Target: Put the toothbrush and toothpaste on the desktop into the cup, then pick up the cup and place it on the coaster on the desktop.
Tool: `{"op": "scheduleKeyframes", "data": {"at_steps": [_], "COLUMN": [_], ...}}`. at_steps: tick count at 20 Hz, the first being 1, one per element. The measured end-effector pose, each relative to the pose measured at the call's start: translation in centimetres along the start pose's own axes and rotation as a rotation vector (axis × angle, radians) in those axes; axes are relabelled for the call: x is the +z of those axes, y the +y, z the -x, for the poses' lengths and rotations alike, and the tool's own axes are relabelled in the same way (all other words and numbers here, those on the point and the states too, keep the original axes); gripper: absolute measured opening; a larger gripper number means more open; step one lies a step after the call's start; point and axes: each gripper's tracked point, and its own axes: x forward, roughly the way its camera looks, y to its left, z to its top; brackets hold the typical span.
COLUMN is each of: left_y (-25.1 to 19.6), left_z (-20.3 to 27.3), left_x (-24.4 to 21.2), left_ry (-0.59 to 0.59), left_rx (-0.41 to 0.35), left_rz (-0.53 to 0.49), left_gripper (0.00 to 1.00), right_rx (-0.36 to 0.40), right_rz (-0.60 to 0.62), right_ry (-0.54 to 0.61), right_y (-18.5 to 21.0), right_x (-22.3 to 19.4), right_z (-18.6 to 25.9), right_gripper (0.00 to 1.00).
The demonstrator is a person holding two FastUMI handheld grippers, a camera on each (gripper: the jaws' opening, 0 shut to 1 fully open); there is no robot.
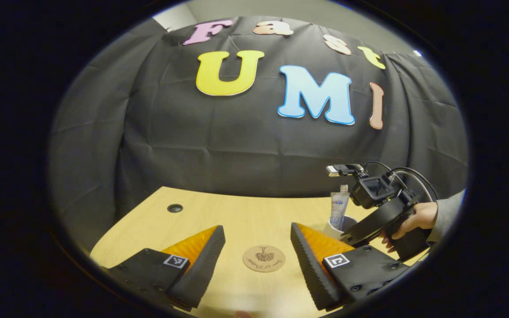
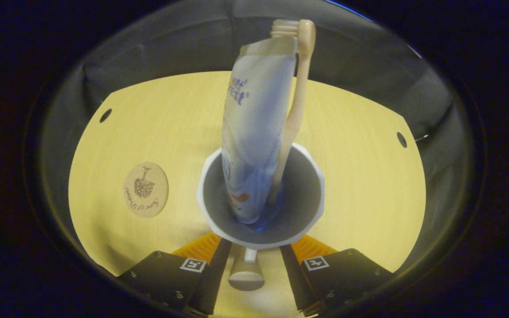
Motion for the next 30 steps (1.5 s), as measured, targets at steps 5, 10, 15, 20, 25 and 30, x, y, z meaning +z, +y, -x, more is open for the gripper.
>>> {"op": "scheduleKeyframes", "data": {"at_steps": [5,10,15,20,25,30], "left_y": [0.8,1.2,2.0,3.7,6.0,8.5], "left_z": [0.0,-0.1,0.5,2.2,3.5,4.8], "left_x": [-0.2,-0.6,-0.6,-1.7,-2.1,-3.2], "left_ry": [0.004,0.009,0.012,0.012,0.004,0.017], "left_rx": [0.014,0.025,0.054,0.064,0.079,0.105], "left_rz": [0.000,0.015,0.035,0.043,0.040,0.057], "left_gripper": [0.96,0.97,0.96,0.97,0.96,0.96], "right_rx": [0.002,-0.004,0.048,0.080,0.115,0.143], "right_rz": [-0.022,0.031,0.044,0.080,0.116,0.157], "right_ry": [0.010,-0.042,-0.076,-0.096,-0.096,-0.074], "right_y": [-0.3,0.5,3.1,6.1,9.9,13.9], "right_x": [0.0,-0.3,0.3,0.6,1.2,1.3], "right_z": [0.4,0.3,1.3,2.5,2.9,2.3], "right_gripper": [0.30,0.28,0.28,0.28,0.28,0.28]}}
